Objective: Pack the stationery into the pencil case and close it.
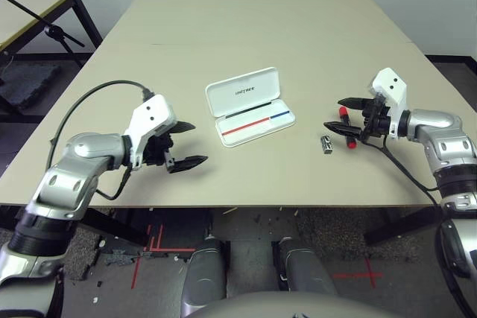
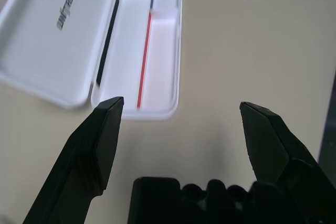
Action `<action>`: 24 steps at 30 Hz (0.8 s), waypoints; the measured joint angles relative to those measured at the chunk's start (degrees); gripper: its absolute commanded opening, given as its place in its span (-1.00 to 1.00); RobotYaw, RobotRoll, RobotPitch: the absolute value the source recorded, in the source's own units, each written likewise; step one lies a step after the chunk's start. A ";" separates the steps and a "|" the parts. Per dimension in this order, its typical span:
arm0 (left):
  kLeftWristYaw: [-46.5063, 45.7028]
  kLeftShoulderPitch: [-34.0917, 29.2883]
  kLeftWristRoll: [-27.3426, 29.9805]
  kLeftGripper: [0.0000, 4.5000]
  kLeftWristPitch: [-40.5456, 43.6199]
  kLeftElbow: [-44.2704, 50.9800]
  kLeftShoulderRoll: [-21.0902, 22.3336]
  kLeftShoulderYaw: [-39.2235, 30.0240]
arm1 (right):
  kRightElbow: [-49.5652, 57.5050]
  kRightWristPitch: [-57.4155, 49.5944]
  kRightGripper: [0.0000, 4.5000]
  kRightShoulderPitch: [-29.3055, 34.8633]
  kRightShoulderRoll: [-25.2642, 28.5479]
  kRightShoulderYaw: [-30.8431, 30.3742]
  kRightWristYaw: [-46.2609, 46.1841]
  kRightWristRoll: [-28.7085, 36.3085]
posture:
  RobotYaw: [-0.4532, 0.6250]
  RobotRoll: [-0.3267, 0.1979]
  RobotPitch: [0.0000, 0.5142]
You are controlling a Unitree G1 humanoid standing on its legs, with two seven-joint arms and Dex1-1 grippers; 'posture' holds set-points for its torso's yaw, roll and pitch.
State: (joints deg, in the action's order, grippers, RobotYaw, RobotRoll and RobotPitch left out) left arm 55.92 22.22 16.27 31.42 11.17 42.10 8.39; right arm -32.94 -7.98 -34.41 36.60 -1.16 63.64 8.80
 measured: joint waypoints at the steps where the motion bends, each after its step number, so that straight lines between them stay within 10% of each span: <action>1: -0.36 1.09 -0.75 0.99 0.50 -0.83 -0.78 1.19 | -0.55 0.20 1.00 -0.07 -0.12 -0.06 0.00 0.01 | -0.19 0.25 -0.71; 24: 0.28 10.57 -12.68 0.99 3.09 -11.80 -7.02 17.20 | -0.79 0.35 1.00 -0.53 -1.37 -0.04 -1.20 0.09 | -0.25 0.25 -0.71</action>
State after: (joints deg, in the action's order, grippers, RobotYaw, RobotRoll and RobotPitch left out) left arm 56.21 32.79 3.58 34.51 -0.63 35.07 25.59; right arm -33.73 -7.64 -34.93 35.23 -1.21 62.43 8.90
